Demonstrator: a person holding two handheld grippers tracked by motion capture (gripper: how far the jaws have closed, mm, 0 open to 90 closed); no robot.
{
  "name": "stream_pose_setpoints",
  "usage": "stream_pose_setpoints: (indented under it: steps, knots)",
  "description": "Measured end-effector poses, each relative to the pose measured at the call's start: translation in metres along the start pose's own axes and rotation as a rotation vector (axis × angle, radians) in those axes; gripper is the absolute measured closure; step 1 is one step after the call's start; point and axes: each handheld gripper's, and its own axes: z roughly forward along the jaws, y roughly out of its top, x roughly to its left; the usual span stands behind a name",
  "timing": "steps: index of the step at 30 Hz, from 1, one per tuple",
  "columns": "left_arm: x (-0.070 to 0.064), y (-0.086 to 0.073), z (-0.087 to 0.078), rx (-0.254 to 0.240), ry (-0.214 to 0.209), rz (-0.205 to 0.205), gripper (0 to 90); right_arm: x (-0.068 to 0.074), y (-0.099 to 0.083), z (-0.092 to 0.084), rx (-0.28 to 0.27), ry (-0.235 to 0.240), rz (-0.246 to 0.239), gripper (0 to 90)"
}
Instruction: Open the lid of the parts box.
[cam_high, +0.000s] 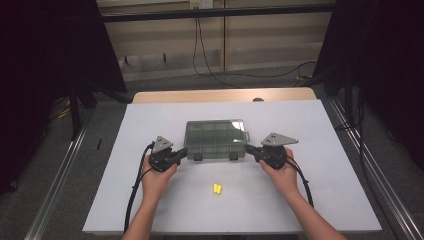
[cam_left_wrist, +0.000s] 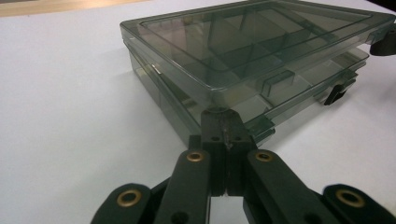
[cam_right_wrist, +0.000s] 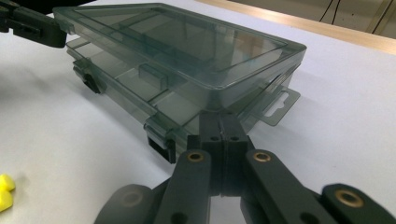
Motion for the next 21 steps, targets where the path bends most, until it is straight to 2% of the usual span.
stream_pose_setpoints:
  steps: [4, 10, 16, 21]
  knots:
    - [0.0, 0.001, 0.0, -0.005, 0.001, -0.006, 90.0, 0.0, 0.0, 0.004, -0.002, -0.019, -0.012, 90.0]
    - [-0.001, 0.002, 0.002, -0.013, 0.009, -0.013, 89.9, -0.002, 0.002, 0.001, -0.024, -0.009, 0.005, 90.0]
    - [-0.004, 0.008, 0.003, -0.014, 0.011, 0.007, 89.5, 0.0, 0.005, 0.002, -0.026, -0.003, -0.013, 90.0]
    - [-0.005, 0.011, 0.002, -0.022, 0.021, 0.008, 89.1, 0.002, 0.006, 0.005, -0.029, 0.003, -0.015, 90.0]
